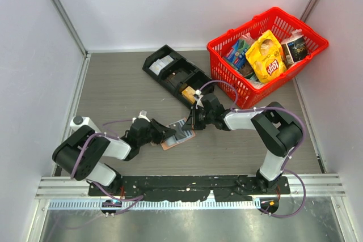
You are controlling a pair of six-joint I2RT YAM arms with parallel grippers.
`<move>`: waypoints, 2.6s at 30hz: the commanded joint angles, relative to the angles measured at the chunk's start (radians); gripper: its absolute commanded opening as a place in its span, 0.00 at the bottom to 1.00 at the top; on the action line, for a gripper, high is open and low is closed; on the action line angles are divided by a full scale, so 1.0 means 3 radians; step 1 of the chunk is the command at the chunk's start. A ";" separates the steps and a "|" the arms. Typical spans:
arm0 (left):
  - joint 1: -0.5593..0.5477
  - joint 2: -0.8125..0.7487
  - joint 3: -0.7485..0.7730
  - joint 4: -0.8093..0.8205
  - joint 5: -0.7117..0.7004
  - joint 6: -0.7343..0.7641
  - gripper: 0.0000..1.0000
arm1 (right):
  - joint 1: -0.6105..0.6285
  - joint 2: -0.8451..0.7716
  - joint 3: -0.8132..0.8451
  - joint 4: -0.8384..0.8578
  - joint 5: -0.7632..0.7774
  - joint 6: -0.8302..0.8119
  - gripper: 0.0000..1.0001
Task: Take the credit cards out of the card holder
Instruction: Remove the credit card from the card holder, then place the credit card in the storage box.
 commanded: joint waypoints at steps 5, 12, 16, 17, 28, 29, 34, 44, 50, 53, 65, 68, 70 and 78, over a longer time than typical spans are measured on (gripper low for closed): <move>-0.0056 0.0097 -0.0004 0.0689 -0.0027 -0.0056 0.10 | 0.0016 0.0226 -0.0147 -0.0351 0.0333 0.0022 0.01; -0.0061 -0.0133 -0.0244 0.0714 -0.0093 -0.0051 0.00 | 0.0001 0.0328 -0.0147 -0.0412 0.0400 0.0083 0.01; -0.0056 -0.0240 -0.0301 0.0699 -0.0078 -0.0046 0.00 | -0.0020 0.0359 -0.0141 -0.0458 0.0430 0.0104 0.01; -0.0051 -0.0256 -0.0311 0.0679 -0.0078 -0.0046 0.00 | -0.0020 0.0359 -0.0141 -0.0463 0.0425 0.0098 0.01; -0.0056 -0.0532 -0.0342 0.0061 -0.0124 0.0123 0.00 | -0.0025 0.0252 -0.0055 -0.0519 0.0364 -0.0009 0.01; -0.0051 -0.0562 -0.0352 0.0019 -0.0134 0.0133 0.00 | -0.0030 0.0262 -0.0039 -0.0520 0.0338 -0.0014 0.01; -0.0051 -0.0700 -0.0378 -0.0139 -0.0180 0.0154 0.00 | -0.0025 0.0236 -0.0024 -0.0514 0.0328 -0.0034 0.01; -0.0035 -0.1742 -0.0311 -0.1544 -0.0451 0.0404 0.00 | -0.0030 0.0119 0.0027 -0.0611 0.0374 -0.0101 0.01; -0.0025 -0.2648 -0.0183 -0.2460 -0.0829 0.0583 0.00 | -0.0030 -0.0075 0.0221 -0.0933 0.0512 -0.0224 0.02; -0.0025 -0.3016 -0.0178 -0.2630 -0.0871 0.0716 0.00 | -0.0030 -0.0254 0.0349 -0.1082 0.0588 -0.0285 0.07; -0.0025 -0.3897 -0.0332 -0.1915 -0.1202 0.1110 0.00 | -0.0030 -0.1802 0.0666 -0.1649 0.1753 -0.0714 0.52; -0.0020 -0.3606 -0.0230 -0.1619 -0.1279 0.1110 0.00 | -0.0030 -0.2344 0.0702 -0.1736 0.2208 -0.0924 0.66; -0.0020 -0.3158 -0.0092 -0.1378 -0.1270 0.1105 0.00 | -0.0030 -0.2641 0.0718 -0.1803 0.2433 -0.1067 0.73; 0.0077 -0.1516 0.0746 -0.0417 -0.1055 0.1085 0.00 | -0.0035 -0.3674 0.0462 -0.2016 0.3919 -0.1186 0.92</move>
